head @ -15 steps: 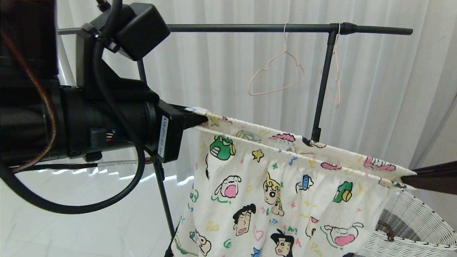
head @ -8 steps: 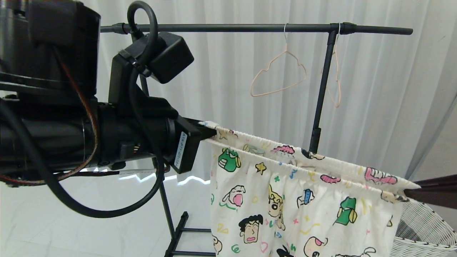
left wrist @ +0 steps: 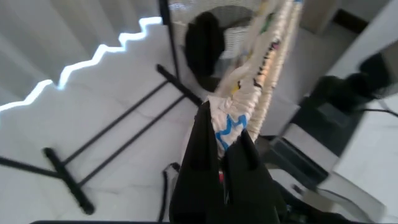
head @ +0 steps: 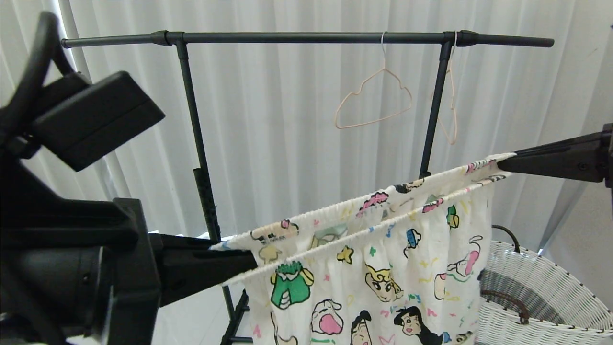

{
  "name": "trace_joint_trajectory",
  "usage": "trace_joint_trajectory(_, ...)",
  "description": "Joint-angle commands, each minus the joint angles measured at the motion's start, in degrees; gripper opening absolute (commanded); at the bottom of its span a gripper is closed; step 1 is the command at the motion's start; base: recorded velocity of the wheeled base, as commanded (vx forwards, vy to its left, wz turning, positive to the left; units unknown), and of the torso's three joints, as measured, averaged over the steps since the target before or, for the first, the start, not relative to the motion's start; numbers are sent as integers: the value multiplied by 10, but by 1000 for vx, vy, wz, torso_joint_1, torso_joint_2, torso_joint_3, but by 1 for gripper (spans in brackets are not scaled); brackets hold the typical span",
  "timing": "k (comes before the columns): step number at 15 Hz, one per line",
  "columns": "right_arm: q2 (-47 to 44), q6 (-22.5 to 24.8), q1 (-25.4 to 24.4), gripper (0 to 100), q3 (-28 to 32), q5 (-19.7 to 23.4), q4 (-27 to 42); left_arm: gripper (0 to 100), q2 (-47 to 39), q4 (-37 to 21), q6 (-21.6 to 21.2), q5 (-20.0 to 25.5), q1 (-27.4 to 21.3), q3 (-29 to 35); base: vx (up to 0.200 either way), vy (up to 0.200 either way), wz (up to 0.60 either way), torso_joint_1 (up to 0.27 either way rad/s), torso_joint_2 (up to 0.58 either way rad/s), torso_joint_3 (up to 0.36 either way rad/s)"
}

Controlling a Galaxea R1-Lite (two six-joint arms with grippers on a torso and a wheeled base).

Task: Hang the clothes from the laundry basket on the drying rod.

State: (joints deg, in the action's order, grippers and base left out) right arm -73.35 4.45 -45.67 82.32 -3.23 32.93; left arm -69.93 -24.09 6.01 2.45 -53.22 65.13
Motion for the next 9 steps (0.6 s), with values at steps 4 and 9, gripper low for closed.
trace_joint_trajectory(4,-27,5,1,0,19,-1,-1,0,20,-2,27,-5,-60,-3,0,0,0,0,0,0)
trace_joint_trajectory(9,-24,4,0,0,16,-3,7,0,13,-2,21,-54,-58,-4,0,0,0,0,0,0)
